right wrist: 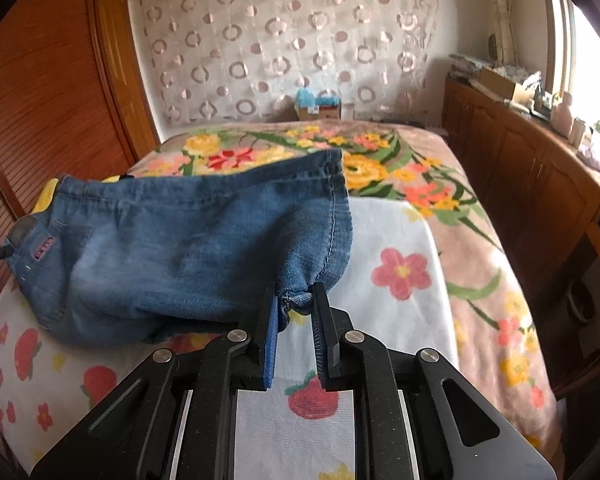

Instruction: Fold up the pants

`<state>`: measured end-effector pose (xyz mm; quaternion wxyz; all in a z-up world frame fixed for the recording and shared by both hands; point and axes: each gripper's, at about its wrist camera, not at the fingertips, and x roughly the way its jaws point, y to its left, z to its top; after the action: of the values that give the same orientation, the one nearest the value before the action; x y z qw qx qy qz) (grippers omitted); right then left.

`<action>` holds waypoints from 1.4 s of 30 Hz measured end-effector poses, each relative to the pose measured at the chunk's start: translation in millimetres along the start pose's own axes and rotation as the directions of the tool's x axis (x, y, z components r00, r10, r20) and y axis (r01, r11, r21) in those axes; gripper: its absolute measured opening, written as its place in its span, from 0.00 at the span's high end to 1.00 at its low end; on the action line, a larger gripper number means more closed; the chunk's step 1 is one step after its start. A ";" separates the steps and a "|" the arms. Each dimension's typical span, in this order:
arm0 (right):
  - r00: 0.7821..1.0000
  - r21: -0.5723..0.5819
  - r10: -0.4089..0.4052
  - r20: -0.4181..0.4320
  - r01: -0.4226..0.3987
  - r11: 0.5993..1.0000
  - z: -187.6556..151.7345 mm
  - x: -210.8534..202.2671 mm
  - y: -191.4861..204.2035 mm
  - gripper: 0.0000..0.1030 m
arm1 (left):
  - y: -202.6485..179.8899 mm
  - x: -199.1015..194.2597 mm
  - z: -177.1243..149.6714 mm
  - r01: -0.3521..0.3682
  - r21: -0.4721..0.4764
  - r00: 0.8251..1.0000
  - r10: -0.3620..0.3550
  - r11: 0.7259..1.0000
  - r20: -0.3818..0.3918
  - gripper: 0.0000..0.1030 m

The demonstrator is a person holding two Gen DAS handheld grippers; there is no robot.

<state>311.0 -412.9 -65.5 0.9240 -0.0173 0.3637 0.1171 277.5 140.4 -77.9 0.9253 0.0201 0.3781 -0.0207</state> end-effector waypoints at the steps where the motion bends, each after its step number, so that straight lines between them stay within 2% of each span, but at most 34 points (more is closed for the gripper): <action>1: 1.000 -0.007 -0.006 0.010 0.006 1.000 1.1 -5.1 1.5 0.88 | -0.7 -4.3 -0.3 -0.002 0.003 1.000 0.002 1.000 0.008 0.99; 14: 0.989 -0.054 -0.038 0.142 0.046 0.997 16.0 -84.6 6.9 0.88 | -7.4 -87.4 5.1 -0.003 -0.002 0.986 0.003 1.000 0.169 0.99; 18: 0.984 -0.047 -0.046 0.173 0.055 0.997 5.7 -115.3 2.7 0.88 | -12.0 -110.8 -4.2 0.008 0.010 0.982 -0.010 1.000 0.190 0.99; 22: 0.982 -0.043 -0.055 0.182 0.064 0.997 -19.6 -149.2 -1.8 0.88 | -21.5 -137.6 -26.6 0.022 0.036 0.979 -0.029 0.999 0.203 0.99; 27: 0.990 -0.041 -0.054 0.133 0.060 0.997 -61.9 -166.3 -4.7 0.88 | -26.2 -142.4 -65.9 0.045 0.031 0.987 -0.049 0.999 0.156 0.99; 34: 0.999 0.023 -0.040 0.004 0.040 0.999 -114.2 -146.2 -15.9 0.88 | -28.3 -116.6 -118.0 0.072 -0.023 0.997 -0.071 0.997 0.037 0.98; 40: 0.998 0.056 -0.040 -0.040 0.043 0.998 -136.2 -133.0 -21.2 0.86 | -26.3 -107.8 -131.4 0.073 -0.048 0.997 -0.073 0.996 0.010 0.89; 42: 0.998 0.067 -0.041 -0.050 0.044 0.997 -141.3 -129.5 -20.7 0.85 | -28.4 -107.6 -131.4 0.050 -0.042 0.999 -0.050 0.998 0.013 0.86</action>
<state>129.6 -476.0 -82.9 0.9172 0.0035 0.3894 0.0844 107.4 121.4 -96.9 0.9270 -0.0089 0.3732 -0.0361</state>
